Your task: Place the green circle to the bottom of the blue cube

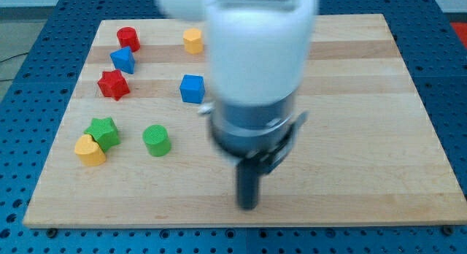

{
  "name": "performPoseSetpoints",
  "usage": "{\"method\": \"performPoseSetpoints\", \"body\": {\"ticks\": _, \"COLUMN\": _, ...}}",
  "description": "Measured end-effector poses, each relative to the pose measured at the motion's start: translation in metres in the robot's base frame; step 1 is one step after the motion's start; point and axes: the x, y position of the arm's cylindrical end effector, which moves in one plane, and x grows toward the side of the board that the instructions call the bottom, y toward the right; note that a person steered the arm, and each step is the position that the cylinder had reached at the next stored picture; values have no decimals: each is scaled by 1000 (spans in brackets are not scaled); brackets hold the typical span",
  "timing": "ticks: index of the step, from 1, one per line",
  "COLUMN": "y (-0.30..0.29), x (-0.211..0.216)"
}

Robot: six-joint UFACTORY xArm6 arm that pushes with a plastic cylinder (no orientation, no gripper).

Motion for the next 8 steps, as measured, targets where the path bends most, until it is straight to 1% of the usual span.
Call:
{"method": "performPoseSetpoints", "body": {"ticks": 1, "y": -36, "x": 1}}
{"method": "performPoseSetpoints", "body": {"ticks": 2, "y": -131, "x": -40}}
{"method": "performPoseSetpoints", "body": {"ticks": 3, "y": -155, "x": -66}}
{"method": "performPoseSetpoints", "body": {"ticks": 4, "y": -124, "x": -68}}
{"method": "performPoseSetpoints", "body": {"ticks": 5, "y": -134, "x": -77}}
{"method": "performPoseSetpoints", "body": {"ticks": 6, "y": -170, "x": -80}}
{"method": "performPoseSetpoints", "body": {"ticks": 7, "y": -156, "x": -107}}
{"method": "performPoseSetpoints", "body": {"ticks": 8, "y": -132, "x": -119}}
